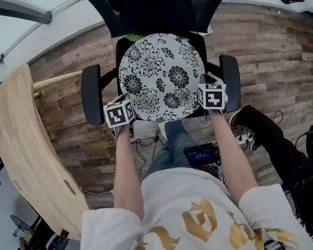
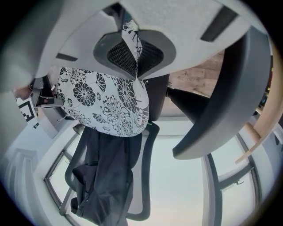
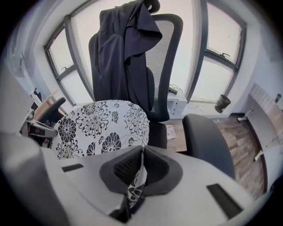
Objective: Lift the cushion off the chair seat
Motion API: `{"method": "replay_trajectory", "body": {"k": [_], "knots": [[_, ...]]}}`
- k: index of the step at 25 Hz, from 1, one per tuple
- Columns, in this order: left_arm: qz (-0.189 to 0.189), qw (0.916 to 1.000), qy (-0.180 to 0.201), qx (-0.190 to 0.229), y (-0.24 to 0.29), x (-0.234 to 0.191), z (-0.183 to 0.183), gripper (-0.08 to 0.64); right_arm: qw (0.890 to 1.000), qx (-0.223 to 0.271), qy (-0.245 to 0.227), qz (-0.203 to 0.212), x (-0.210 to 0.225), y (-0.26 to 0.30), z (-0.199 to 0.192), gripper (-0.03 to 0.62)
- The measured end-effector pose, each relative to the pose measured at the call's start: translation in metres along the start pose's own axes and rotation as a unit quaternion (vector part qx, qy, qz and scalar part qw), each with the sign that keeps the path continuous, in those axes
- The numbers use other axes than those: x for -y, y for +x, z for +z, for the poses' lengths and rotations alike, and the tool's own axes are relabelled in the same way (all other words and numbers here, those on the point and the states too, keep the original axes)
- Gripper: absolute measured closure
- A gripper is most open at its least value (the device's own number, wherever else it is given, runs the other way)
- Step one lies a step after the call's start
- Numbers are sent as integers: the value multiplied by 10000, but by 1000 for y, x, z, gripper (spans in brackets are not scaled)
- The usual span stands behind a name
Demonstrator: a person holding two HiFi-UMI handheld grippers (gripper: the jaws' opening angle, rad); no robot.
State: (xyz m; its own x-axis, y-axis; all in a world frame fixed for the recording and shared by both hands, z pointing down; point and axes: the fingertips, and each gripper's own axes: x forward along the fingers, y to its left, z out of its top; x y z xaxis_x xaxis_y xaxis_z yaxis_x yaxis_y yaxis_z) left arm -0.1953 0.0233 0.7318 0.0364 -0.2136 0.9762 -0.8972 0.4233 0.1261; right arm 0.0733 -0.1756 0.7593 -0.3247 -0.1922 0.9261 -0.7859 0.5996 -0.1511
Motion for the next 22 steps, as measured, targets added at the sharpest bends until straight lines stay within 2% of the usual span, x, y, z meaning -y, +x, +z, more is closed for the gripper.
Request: {"method": "replay_trajectory", "body": {"k": [7, 13, 22], "knots": [[-43, 9992, 70, 390, -30, 11, 16, 543, 9998, 193, 91, -9, -3, -26, 4, 574], [-92, 9972, 245, 706, -57, 21, 28, 543, 9989, 384, -256, -23, -8, -55, 11, 574], [-177, 9937, 492, 991, -87, 27, 35, 543, 9970, 650, -417, -68, -11, -95, 18, 574]]}}
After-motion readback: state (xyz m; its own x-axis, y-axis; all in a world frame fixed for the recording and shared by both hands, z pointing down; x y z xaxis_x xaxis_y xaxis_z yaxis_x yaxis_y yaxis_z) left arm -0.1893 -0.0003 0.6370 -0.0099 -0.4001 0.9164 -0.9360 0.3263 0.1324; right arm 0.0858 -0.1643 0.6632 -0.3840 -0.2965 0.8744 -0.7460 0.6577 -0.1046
